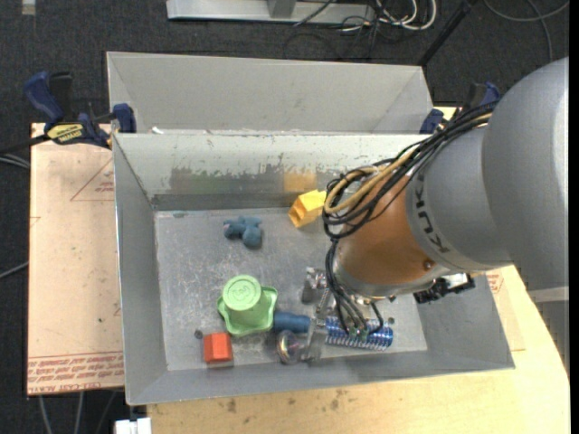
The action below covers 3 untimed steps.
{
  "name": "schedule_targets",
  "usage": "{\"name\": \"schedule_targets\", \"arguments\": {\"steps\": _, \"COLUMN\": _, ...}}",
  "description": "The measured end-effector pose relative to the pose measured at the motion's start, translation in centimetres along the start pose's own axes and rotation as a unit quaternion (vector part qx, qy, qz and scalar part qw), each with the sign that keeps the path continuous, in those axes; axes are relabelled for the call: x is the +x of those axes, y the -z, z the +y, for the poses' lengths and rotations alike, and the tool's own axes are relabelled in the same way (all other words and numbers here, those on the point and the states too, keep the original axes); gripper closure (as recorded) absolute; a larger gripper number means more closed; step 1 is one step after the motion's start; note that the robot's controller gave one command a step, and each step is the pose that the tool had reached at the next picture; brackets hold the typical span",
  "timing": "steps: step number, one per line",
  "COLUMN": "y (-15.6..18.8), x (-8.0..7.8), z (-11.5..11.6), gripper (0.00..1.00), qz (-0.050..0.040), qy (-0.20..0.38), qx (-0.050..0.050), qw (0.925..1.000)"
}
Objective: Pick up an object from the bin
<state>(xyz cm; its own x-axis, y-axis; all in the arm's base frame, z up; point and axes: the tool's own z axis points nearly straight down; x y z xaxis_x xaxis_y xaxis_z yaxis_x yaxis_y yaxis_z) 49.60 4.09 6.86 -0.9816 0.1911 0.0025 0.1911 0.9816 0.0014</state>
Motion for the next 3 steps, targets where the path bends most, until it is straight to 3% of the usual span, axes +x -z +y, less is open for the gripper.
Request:
{"name": "schedule_targets", "arguments": {"steps": 1, "y": -0.01, "x": -0.02, "z": 0.02, "gripper": 0.00, "qz": 0.0000, "qy": 0.001, "qx": 0.000, "qw": 1.0000}}
{"name": "schedule_targets", "arguments": {"steps": 2, "y": 0.01, "x": 0.00, "z": 0.06, "gripper": 1.00, "qz": 0.0004, "qy": 0.001, "qx": 0.000, "qw": 1.0000}}
{"name": "schedule_targets", "arguments": {"steps": 3, "y": 0.10, "x": 0.02, "z": 0.09, "gripper": 1.00, "qz": -0.0002, "qy": 0.002, "qx": 0.000, "qw": 1.0000}}
